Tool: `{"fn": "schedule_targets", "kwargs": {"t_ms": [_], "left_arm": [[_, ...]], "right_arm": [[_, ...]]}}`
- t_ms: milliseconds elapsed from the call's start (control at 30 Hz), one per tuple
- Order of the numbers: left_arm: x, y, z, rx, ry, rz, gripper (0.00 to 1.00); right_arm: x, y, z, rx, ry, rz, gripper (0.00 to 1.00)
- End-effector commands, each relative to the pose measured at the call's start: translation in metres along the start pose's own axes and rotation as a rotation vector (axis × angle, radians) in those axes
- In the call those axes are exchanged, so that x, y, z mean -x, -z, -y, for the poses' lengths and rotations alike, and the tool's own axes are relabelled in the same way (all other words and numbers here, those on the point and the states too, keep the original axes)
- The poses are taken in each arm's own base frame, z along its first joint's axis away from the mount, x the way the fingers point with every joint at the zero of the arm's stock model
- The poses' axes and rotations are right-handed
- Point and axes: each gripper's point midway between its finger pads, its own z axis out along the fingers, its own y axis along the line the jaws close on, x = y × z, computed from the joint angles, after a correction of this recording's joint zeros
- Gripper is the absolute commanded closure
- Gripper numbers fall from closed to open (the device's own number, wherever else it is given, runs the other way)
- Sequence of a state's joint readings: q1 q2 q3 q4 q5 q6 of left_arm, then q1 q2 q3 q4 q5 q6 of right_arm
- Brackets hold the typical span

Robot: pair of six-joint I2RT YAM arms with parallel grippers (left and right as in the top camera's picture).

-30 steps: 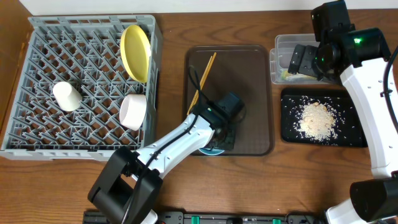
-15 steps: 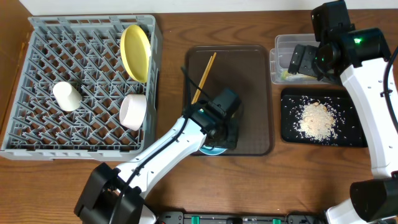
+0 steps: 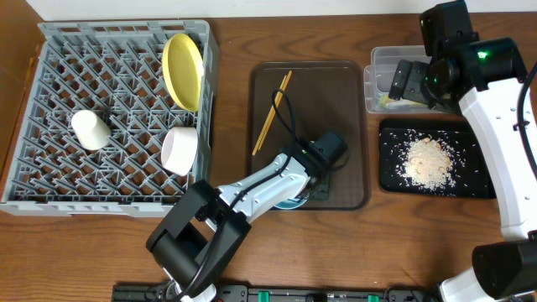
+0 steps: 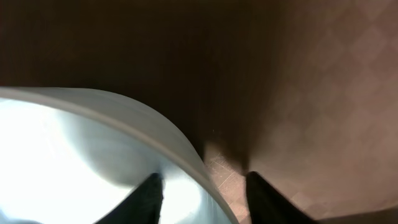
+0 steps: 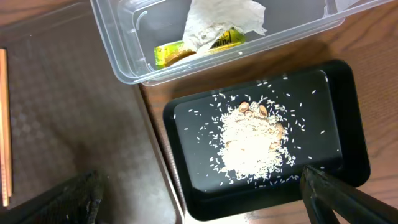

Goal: Sort waste into correct bins and load items into the dishwasher
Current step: 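Grasp the rim of the light-blue bowl with the left gripper, then lift the light-blue bowl and carry it left to the rack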

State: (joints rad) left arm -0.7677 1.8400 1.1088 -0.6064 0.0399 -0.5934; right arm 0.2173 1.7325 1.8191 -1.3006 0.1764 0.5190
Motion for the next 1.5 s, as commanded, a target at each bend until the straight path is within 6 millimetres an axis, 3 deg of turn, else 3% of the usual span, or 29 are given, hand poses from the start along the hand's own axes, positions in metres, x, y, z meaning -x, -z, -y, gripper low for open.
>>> {"fn": "schedule_targets", "kwargs": {"t_ms": [0, 367, 600, 833, 933, 1067, 1233, 1467], "left_arm": [[0.006, 0.002, 0.0, 0.014, 0.06, 0.023, 0.65], [-0.001, -0.018, 0.007, 0.028, 0.162, 0.007, 0.67], [-0.001, -0.019, 0.007, 0.027, 0.165, 0.007, 0.91], [0.003, -0.012, 0.011, 0.008, 0.163, 0.017, 0.92], [0.011, 0.008, 0.017, -0.033, 0.143, 0.063, 0.93], [0.034, 0.066, 0.021, -0.138, 0.166, 0.197, 0.93], [0.057, 0.128, 0.005, -0.245, 0.231, 0.337, 0.93], [0.065, 0.166, 0.0, -0.385, 0.253, 0.37, 0.92]], "right_arm": [[0.002, 0.004, 0.002, -0.003, -0.011, 0.015, 0.01], [0.002, 0.004, 0.002, -0.003, -0.011, 0.015, 0.01], [0.002, 0.004, 0.002, -0.003, -0.01, 0.015, 0.01], [0.002, 0.004, 0.002, -0.003, -0.011, 0.015, 0.01], [0.002, 0.004, 0.002, -0.003, -0.011, 0.015, 0.01], [0.002, 0.004, 0.002, -0.003, -0.01, 0.015, 0.01], [0.002, 0.004, 0.002, -0.003, -0.011, 0.015, 0.01], [0.002, 0.004, 0.002, -0.003, -0.01, 0.015, 0.01]]}}
